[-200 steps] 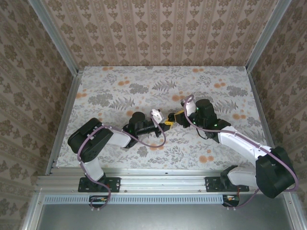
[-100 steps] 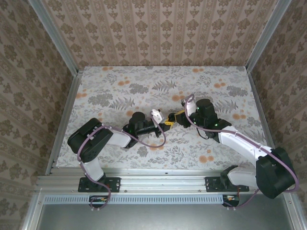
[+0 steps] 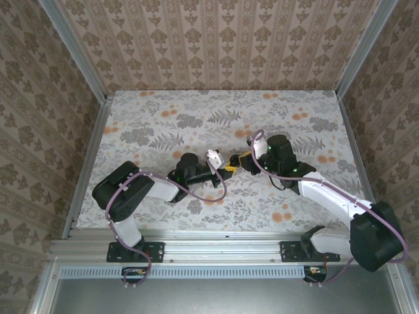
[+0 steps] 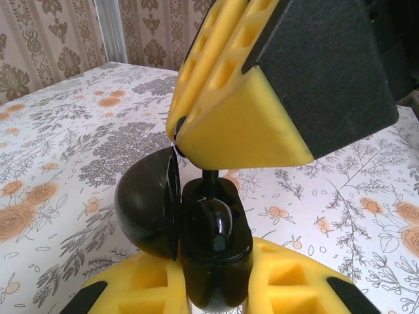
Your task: Insert wireless bluetooth earbuds into charging case
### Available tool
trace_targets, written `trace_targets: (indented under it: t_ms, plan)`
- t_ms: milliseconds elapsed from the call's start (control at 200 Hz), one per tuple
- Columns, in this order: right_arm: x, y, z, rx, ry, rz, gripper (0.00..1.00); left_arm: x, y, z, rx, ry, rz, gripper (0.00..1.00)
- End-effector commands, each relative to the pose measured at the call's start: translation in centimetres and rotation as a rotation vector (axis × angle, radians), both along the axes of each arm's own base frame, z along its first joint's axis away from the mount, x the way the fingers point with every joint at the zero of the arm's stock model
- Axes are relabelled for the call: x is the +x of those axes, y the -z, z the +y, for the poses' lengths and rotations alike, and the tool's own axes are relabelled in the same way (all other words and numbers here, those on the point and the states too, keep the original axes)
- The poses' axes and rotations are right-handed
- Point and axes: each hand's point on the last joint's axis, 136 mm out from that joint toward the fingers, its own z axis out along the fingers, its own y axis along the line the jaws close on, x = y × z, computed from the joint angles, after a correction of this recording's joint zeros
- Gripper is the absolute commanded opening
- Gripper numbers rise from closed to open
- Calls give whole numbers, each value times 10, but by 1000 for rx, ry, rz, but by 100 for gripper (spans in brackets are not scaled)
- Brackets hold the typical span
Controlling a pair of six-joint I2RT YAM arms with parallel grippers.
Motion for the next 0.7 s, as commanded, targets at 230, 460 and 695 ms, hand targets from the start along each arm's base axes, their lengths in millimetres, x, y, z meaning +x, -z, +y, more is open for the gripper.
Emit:
trace_targets:
  t_ms: [230,460,695]
  plan:
    - [-3,29,-21,-107,81,90,21,-8,-60,-3,-151,39,-129,1]
    - [-16,17,-6,-61,-39,56,22,-12,-65,-3,-164,58,-137,1]
    - [-28,8,-4,-61,-123,44,22,-20,-71,-2,-185,96,-152,1]
